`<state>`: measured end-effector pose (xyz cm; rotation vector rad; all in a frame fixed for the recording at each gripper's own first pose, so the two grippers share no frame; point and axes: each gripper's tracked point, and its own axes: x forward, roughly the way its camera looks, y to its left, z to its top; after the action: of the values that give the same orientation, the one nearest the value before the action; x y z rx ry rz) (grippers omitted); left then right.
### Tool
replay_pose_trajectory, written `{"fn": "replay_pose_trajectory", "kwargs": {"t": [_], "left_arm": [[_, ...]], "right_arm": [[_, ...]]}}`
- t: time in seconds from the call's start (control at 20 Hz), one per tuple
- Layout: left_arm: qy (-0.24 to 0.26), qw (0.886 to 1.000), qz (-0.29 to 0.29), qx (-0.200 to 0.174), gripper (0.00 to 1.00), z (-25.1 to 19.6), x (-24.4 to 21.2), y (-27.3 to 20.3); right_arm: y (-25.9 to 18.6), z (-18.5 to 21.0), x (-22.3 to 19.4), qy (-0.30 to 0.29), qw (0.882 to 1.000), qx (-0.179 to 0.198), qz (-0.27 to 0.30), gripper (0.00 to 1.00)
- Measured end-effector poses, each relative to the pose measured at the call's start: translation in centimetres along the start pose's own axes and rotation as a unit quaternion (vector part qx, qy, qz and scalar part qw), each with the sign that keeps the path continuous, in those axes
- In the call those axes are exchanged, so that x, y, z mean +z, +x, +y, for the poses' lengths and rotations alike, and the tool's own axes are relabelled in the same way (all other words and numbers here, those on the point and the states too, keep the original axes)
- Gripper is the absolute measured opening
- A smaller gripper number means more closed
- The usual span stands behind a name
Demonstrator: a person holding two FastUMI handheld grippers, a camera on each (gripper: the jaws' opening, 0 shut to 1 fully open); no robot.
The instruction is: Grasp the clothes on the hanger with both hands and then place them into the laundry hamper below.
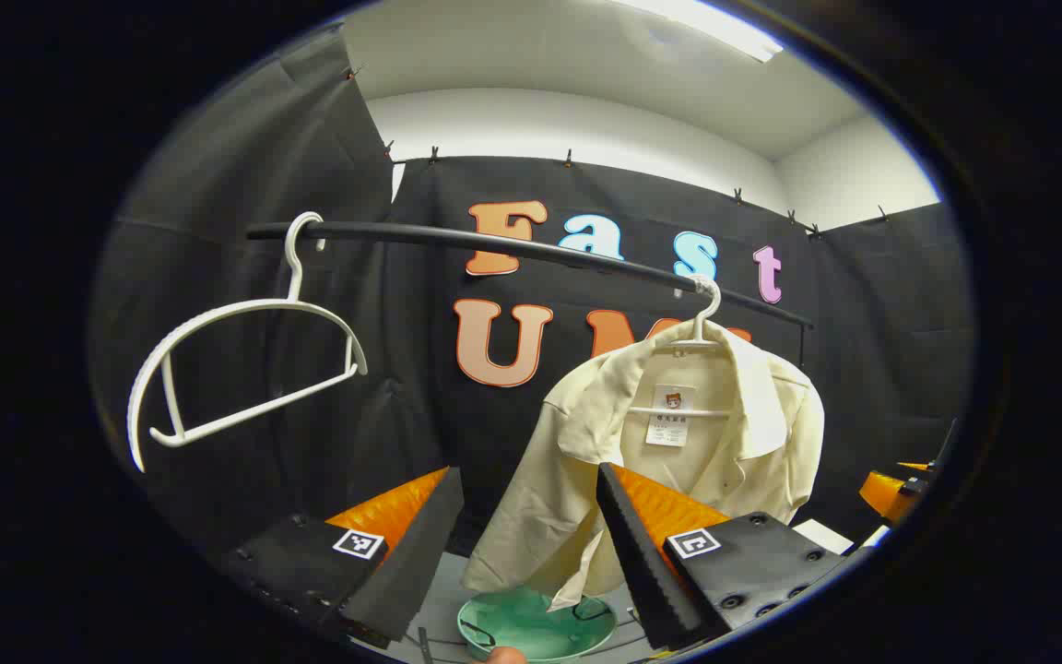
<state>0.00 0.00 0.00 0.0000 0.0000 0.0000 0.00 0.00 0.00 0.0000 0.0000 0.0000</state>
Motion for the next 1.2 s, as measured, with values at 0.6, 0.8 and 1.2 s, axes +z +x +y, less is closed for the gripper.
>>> {"fn": "replay_pose_trajectory", "kwargs": {"t": [0.6, 0.8, 1.2], "left_arm": [[0.008, 0.998, -0.039, 0.056, 0.96, 4.6, 3.2, -2.0], [0.006, 0.997, -0.042, 0.064, 0.96, 5.2, 3.2, -1.9], [0.006, 0.998, -0.04, 0.057, 0.96, 4.9, 3.1, -1.1]], "right_arm": [[0.1, 2.9, 1.7, -0.016, 0.999, 0.03, -0.014, 0.94], [1.2, 4.3, 1.1, -0.02, 0.999, 0.038, -0.005, 0.94], [1.8, 4.7, 0.3, -0.02, 0.999, 0.037, 0.008, 0.94]]}}
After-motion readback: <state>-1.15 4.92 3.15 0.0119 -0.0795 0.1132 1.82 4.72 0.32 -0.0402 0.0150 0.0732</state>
